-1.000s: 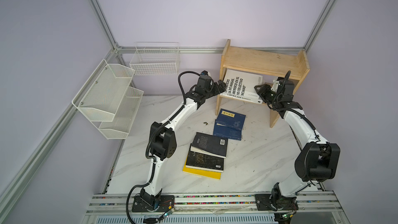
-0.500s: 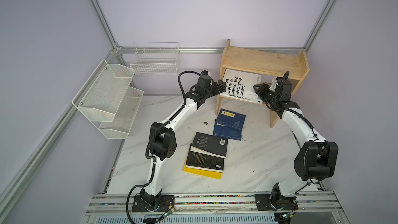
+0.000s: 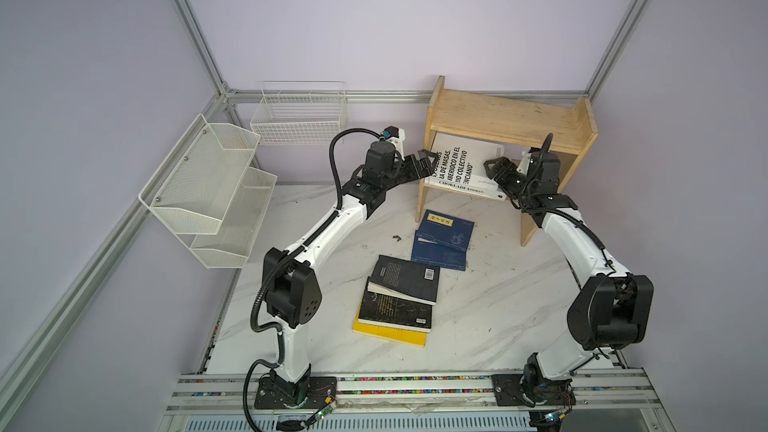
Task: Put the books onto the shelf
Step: 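Move both grippers down to the black wolf-cover book on the table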
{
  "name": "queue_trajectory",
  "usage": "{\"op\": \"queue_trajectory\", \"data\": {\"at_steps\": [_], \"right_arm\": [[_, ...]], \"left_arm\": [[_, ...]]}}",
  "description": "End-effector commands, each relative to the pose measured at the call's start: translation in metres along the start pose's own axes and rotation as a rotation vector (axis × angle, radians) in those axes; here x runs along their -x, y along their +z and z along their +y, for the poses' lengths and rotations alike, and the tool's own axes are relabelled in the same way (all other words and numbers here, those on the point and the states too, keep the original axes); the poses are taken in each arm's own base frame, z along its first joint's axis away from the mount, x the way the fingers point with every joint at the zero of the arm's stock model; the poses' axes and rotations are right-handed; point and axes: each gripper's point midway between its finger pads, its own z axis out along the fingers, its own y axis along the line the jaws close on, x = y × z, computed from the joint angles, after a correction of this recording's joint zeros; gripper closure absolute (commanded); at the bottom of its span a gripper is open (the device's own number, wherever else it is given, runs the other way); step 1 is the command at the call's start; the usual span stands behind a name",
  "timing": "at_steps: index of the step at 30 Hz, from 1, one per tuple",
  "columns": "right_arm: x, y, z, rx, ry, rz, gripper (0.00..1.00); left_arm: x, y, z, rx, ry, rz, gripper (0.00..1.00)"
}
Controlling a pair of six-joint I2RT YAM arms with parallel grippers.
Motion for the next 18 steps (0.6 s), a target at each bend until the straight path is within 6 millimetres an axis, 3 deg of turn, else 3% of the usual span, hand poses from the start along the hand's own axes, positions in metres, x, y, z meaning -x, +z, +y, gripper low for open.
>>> {"op": "queue_trajectory", "data": {"at_steps": [1, 6, 10, 16, 18], "right_arm": [[0.029, -0.032, 0.023, -0.002, -0.061, -0.091, 0.17], [0.014, -0.057, 0.021, -0.014, -0.085, -0.057, 0.15], [-0.009, -0.093, 0.017, -0.04, -0.116, -0.006, 0.15], [-0.063, -0.141, 0.003, -0.02, -0.089, 0.094, 0.15], [-0.084, -0.149, -0.002, 0.009, -0.082, 0.129, 0.15]], "left_arm": [[-0.017, -0.019, -0.031, -0.166, 0.08, 0.064, 0.0], [-0.058, -0.052, -0.015, -0.136, 0.051, 0.149, 0.0], [-0.084, -0.084, 0.027, 0.053, -0.003, 0.162, 0.0], [-0.132, -0.131, 0.101, 0.386, -0.14, 0.209, 0.0], [-0.143, -0.153, 0.111, 0.438, -0.183, 0.207, 0.0]]}}
